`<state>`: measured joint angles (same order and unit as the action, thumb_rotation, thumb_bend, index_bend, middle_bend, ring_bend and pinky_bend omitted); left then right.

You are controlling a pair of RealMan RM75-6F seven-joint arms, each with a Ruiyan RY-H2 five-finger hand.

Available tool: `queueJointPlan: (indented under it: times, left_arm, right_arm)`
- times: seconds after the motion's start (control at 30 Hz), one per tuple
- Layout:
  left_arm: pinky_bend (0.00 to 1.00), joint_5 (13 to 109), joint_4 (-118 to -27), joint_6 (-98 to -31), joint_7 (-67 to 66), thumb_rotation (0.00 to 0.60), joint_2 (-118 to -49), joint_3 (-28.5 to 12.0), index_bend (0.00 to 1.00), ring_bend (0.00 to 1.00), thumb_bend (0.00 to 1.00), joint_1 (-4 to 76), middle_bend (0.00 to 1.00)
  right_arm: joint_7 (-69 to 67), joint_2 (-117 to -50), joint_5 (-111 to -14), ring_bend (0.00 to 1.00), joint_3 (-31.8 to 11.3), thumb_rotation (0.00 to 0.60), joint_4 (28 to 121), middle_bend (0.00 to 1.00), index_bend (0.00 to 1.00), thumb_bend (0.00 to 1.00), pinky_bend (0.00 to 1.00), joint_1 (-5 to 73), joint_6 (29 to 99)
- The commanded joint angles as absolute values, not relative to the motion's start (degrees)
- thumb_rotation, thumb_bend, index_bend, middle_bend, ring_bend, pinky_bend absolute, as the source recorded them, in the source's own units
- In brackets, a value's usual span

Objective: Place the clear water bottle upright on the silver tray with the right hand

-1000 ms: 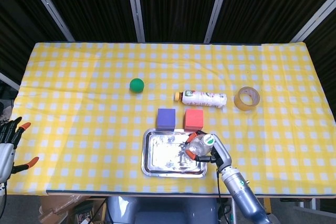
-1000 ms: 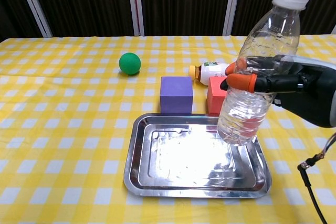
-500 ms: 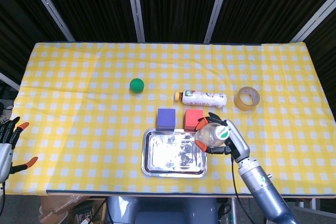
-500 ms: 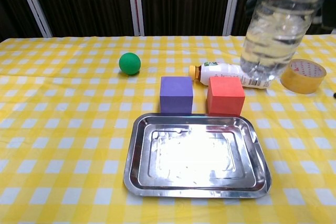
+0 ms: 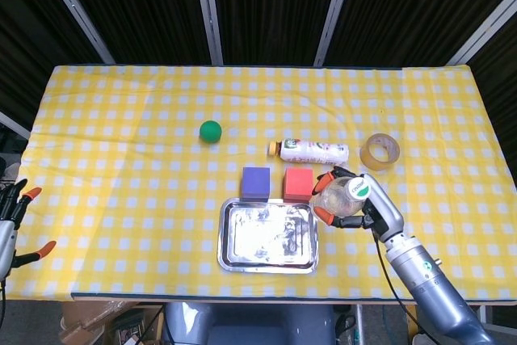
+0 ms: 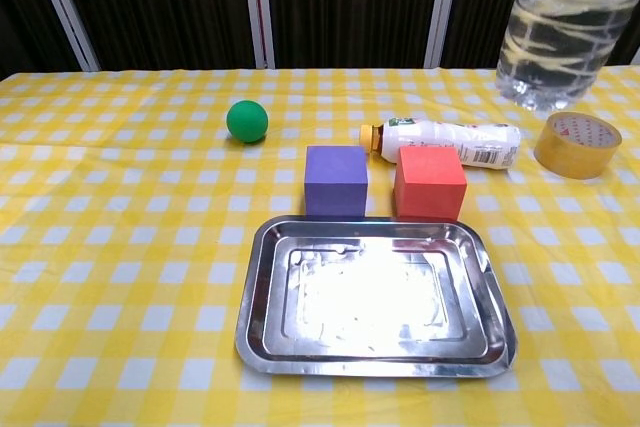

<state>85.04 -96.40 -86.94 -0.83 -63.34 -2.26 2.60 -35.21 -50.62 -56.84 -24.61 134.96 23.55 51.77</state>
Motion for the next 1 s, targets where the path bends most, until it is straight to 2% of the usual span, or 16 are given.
queueJointPlan:
  times: [0.03, 0.3, 0.5, 0.63, 0.8, 0.93, 1.0]
  left_arm:
    - [0.0, 85.11, -96.5, -87.13, -0.91, 0.6, -63.33, -2.25, 0.13, 0.0, 0.16, 2.51, 0.0]
    - [0.0, 84.95, -96.39, -87.25, -0.89, 0.6, -63.3, -2.4, 0.13, 0.0, 0.16, 2.45, 0.0]
    - [0.0, 84.81, -96.31, -87.18, -0.71, 0.6, -63.29, -2.49, 0.13, 0.0, 0.16, 2.48, 0.0]
    - [0.0, 84.83, -96.31, -86.91, -0.97, 0.6, -63.4, -2.4, 0.13, 0.0, 0.16, 2.58, 0.0]
    - [0.0, 84.85, -96.39, -86.95, -1.08, 0.6, -63.45, -2.4, 0.13, 0.0, 0.16, 2.57, 0.0]
    - [0.0, 84.77, -96.39, -86.94, -0.86, 0.6, -63.36, -2.44, 0.13, 0.0, 0.16, 2.55, 0.0]
    - [0.0, 84.74, -96.38, -86.94, -0.75, 0.6, -63.32, -2.47, 0.13, 0.0, 0.16, 2.55, 0.0]
  right_arm:
    - [-35.65, -53.75, -56.37, 0.26, -21.99, 0.6, 133.84, 0.61, 0.79, 0.57, 0.0, 23.59, 50.75]
    - [-38.51, -66.79, -59.95, 0.26, -14.66, 0.6, 124.42, 0.61, 0.79, 0.57, 0.0, 23.3, 48.07]
    - [-40.65, -69.21, -63.24, 0.26, -13.22, 0.6, 120.52, 0.61, 0.79, 0.58, 0.0, 22.04, 48.16]
    - [-40.9, -67.06, -65.05, 0.26, -13.95, 0.6, 121.62, 0.61, 0.8, 0.58, 0.0, 21.41, 49.07]
    - [-38.67, -60.8, -64.95, 0.26, -16.07, 0.6, 127.27, 0.61, 0.8, 0.58, 0.0, 21.15, 50.75]
    - [-35.81, -53.63, -62.7, 0.26, -19.43, 0.6, 134.37, 0.61, 0.79, 0.58, 0.0, 21.27, 53.29]
    - [-36.29, -51.22, -62.24, 0.26, -21.18, 0.6, 134.99, 0.61, 0.8, 0.58, 0.0, 21.86, 53.03]
